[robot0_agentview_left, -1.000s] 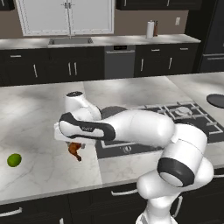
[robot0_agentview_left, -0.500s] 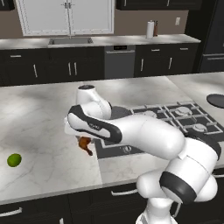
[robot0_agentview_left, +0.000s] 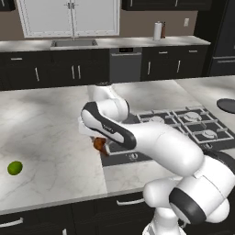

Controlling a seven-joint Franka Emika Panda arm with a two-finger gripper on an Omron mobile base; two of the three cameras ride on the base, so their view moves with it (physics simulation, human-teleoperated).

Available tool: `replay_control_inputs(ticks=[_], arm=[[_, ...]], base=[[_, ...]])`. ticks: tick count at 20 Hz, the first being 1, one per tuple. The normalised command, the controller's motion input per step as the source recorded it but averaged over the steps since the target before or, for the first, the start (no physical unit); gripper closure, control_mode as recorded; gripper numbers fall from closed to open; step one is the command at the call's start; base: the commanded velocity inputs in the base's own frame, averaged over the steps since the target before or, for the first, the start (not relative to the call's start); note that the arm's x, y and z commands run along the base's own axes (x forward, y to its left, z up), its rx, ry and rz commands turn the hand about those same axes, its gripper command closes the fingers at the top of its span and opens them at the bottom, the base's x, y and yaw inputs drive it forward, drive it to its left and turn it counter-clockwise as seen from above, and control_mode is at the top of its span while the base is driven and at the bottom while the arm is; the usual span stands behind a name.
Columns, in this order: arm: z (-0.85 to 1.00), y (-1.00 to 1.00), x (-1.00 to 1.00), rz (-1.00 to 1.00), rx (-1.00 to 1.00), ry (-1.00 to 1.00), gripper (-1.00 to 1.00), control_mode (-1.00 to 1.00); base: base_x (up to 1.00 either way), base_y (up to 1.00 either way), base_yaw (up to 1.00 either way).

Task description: Place both pans onto different burners. Then place the lime and the chicken drumstick on different pans.

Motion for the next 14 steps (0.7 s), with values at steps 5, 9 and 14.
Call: replay_control_inputs(ticks=[5, 9, 14], arm=[[0.16, -0.32, 0.0, 0.0, 0.0, 0.0, 1.0, -1.0], [0.17, -0.31, 0.01, 0.0, 0.0, 0.0, 1.0, -1.0], [0.17, -0.29, 0.05, 0.0, 0.0, 0.0, 1.0, -1.0]], base=[[0.0, 0.0, 0.0], [0.0, 0.0, 0.0], [0.0, 0.0, 0.0]])
